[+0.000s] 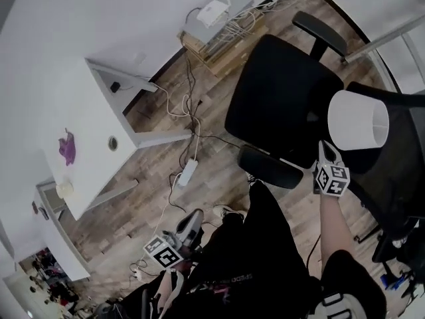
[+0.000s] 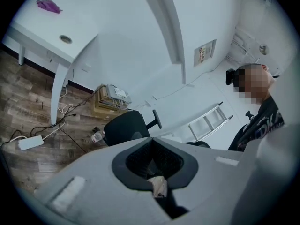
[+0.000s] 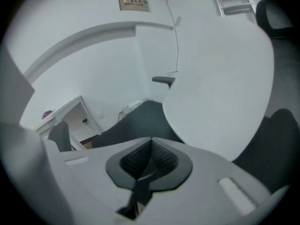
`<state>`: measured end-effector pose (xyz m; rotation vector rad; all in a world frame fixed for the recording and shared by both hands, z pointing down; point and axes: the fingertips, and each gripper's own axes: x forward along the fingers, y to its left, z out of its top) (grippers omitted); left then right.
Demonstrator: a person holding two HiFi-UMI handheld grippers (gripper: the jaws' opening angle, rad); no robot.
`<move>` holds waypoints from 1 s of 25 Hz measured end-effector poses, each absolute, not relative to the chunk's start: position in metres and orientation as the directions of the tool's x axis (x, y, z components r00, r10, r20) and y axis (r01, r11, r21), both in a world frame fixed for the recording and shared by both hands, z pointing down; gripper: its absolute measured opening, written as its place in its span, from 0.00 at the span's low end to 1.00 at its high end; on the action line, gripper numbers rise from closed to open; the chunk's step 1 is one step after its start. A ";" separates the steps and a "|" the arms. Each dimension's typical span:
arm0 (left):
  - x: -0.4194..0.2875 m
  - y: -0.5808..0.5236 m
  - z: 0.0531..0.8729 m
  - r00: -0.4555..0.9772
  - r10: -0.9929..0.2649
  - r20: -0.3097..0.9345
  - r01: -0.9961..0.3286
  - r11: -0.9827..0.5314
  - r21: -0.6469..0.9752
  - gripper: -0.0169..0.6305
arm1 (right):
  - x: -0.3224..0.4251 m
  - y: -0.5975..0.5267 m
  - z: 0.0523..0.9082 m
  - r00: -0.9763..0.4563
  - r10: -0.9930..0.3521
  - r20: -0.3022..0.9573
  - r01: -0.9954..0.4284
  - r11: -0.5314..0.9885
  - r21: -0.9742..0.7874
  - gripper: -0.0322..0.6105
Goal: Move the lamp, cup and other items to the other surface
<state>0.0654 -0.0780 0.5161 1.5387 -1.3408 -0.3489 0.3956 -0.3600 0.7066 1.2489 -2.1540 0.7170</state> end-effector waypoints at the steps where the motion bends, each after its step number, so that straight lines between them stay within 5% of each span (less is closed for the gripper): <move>1: 0.064 -0.076 0.514 0.317 -0.874 0.367 -0.564 0.137 0.814 0.03 | 0.392 -0.368 0.686 -0.444 -0.614 0.653 -0.876 0.450 -0.173 0.05; 7: 0.024 -0.034 0.487 0.238 -0.935 0.262 -0.554 0.091 0.828 0.03 | 0.289 -0.348 0.538 -0.658 -0.580 0.479 -0.702 0.703 -0.113 0.05; 15: -0.035 0.058 0.456 0.087 -0.987 0.134 -0.544 0.065 0.836 0.03 | 0.102 -0.213 0.400 -0.897 -0.224 0.381 -0.210 0.975 0.077 0.05; 20: -0.056 0.105 0.446 0.012 -0.997 0.080 -0.536 0.061 0.842 0.03 | 0.009 -0.066 0.392 -0.929 0.147 0.338 0.116 0.987 -0.111 0.05; 25: -0.077 0.146 0.437 -0.043 -0.998 0.042 -0.570 0.059 0.820 0.03 | -0.048 0.074 0.398 -0.865 0.446 0.231 0.314 0.839 -0.443 0.05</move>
